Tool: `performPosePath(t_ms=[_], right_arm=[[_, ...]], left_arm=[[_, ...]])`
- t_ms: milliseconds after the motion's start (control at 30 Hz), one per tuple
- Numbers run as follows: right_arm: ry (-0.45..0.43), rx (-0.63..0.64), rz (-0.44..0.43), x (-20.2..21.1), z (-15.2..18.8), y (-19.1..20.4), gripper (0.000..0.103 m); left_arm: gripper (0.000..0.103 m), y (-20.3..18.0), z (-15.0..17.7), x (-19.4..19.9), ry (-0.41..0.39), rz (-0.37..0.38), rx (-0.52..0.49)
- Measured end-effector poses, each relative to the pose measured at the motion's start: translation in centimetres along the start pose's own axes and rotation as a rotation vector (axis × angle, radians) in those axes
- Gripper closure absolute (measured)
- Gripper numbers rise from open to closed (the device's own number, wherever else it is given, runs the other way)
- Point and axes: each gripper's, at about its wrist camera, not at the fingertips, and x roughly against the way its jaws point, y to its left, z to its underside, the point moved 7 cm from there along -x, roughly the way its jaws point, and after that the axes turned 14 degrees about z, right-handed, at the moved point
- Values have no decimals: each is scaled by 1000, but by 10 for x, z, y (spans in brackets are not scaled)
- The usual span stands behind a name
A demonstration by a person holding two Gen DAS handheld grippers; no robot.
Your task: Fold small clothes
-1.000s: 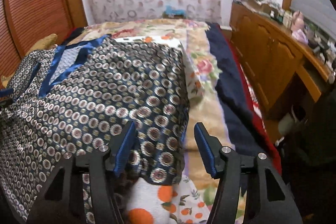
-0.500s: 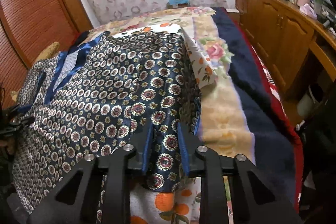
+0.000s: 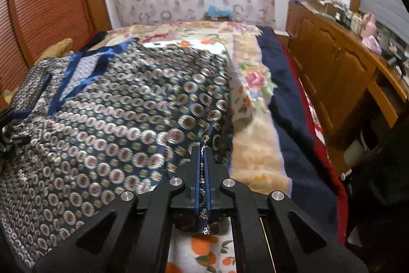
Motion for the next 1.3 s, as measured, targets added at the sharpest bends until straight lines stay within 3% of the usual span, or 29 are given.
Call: performPosePath(t_ms=[200, 367, 567, 800, 867, 1067, 1300], right_arm=[[-96, 12, -42, 26, -24, 21, 103], [-115, 51, -102, 32, -30, 55, 103], [-80, 110, -157, 25, -20, 95, 103], [-33, 128, -155, 19, -10, 103, 98], [-44, 117, -149, 27, -11, 98, 93], [-107, 45, -80, 55, -16, 60, 55], [-26, -25, 49, 31, -2, 4, 52]], left_arm=[[1, 0, -1, -2, 0, -3, 1], [1, 1, -2, 0, 1, -8, 0], [1, -1, -7, 31, -116, 4, 16], [1, -17, -15, 70, -266, -15, 9], [1, -23, -17, 77, -296, -2, 10], [1, -52, -20, 81, -295, 52, -33], [1, -74, -18, 76, -278, 80, -63]])
